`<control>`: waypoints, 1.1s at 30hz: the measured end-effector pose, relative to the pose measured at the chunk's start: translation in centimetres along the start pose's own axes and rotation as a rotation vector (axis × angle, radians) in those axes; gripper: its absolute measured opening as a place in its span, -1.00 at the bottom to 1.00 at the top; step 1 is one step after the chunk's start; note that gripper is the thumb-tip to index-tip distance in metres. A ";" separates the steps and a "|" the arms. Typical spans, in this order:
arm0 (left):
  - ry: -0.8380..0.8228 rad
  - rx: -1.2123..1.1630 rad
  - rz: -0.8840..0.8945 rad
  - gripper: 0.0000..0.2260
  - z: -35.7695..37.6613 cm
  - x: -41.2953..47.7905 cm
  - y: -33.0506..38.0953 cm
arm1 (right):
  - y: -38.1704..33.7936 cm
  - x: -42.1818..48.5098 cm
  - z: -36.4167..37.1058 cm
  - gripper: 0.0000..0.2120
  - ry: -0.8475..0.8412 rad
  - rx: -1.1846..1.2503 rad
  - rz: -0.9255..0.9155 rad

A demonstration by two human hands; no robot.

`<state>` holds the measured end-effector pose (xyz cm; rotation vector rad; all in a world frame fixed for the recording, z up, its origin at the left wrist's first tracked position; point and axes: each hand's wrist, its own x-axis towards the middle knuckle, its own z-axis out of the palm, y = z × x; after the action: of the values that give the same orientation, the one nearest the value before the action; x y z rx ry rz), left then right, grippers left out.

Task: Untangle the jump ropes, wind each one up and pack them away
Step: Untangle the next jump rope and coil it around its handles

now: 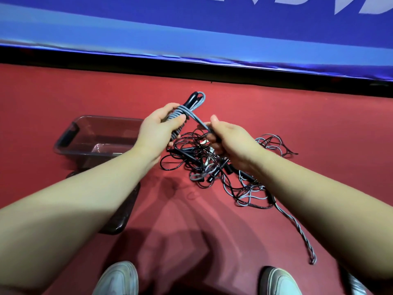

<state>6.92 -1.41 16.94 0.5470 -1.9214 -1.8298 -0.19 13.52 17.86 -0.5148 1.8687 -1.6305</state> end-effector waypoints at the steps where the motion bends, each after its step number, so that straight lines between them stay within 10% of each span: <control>1: -0.021 0.050 0.027 -0.80 -0.1 -0.1 -0.1 | -0.4 -0.1 -0.4 -0.67 0.012 -0.065 0.015; 9: -0.091 0.277 0.140 -0.79 -0.1 0.4 -0.8 | -3.0 -0.9 -1.1 -0.70 0.390 -1.174 -0.651; 15: -0.092 0.886 0.309 -0.56 -0.6 0.3 0.3 | -3.8 -0.9 -2.6 -0.69 0.464 -1.396 -1.004; 19: -0.074 0.953 0.386 -0.64 -1.2 0.2 0.5 | -3.8 -1.2 -2.0 -0.80 0.184 -1.258 -0.422; 24: -0.088 1.088 0.454 -0.67 -0.9 -0.1 0.2 | -3.8 -0.9 -1.5 -0.70 -0.260 0.039 0.432; 29: -0.132 1.135 0.474 -0.67 -0.1 -0.4 -0.2 | -2.9 0.6 -1.0 -0.61 -0.248 0.236 0.521; 33: -0.163 1.035 0.376 -0.64 0.0 -0.4 -0.6 | -2.7 0.5 -0.9 -0.74 -0.003 -0.516 0.113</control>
<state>7.25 -1.23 16.33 0.2818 -2.7703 -0.5653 -1.42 13.39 20.44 -0.6051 2.2749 -1.0646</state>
